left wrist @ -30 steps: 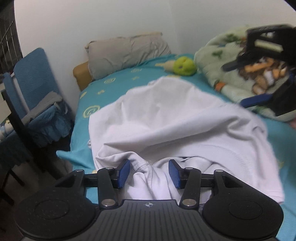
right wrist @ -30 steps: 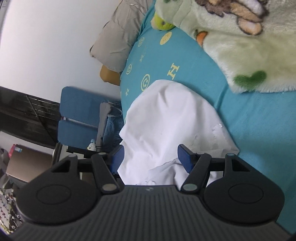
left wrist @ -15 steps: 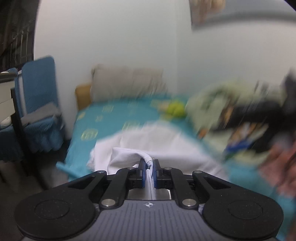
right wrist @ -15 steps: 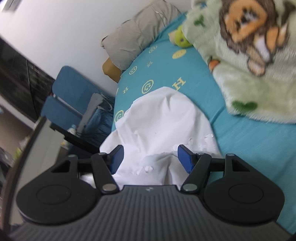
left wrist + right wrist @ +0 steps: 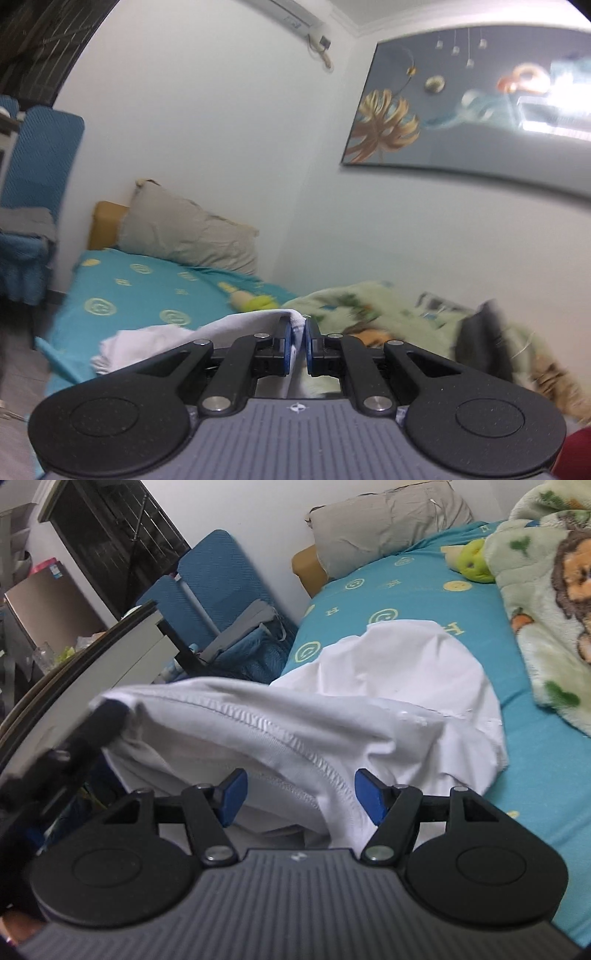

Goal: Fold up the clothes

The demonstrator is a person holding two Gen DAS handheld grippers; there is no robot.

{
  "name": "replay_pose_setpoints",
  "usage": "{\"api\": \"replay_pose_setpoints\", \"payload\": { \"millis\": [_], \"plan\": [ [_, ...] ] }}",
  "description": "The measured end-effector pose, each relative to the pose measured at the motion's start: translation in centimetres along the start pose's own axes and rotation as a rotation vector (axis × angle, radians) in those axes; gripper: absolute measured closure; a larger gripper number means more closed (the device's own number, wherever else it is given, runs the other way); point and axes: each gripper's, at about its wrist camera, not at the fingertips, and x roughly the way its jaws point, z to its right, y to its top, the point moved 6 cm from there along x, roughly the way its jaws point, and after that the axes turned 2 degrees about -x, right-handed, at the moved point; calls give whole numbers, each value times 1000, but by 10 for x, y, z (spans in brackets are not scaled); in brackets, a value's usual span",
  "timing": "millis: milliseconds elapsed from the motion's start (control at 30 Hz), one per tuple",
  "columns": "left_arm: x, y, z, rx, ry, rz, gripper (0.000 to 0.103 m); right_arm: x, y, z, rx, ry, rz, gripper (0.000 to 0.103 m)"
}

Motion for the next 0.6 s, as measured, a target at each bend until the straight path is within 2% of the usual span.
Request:
{"api": "replay_pose_setpoints", "payload": {
  "millis": [100,267,333,433,600],
  "plan": [
    [-1,2,-6,-42,-9,24,95,11,0,6,21,-49,12,37],
    [1,4,-16,-65,29,42,95,10,-4,36,66,-195,-71,35],
    [1,5,-20,-72,42,49,95,2,-2,44,79,-217,-95,35],
    [2,6,-25,-73,64,57,95,-25,12,49,67,-221,-48,35],
    [5,4,-22,-57,52,50,95,-71,45,46,-48,-249,77,35]
  ]
}}
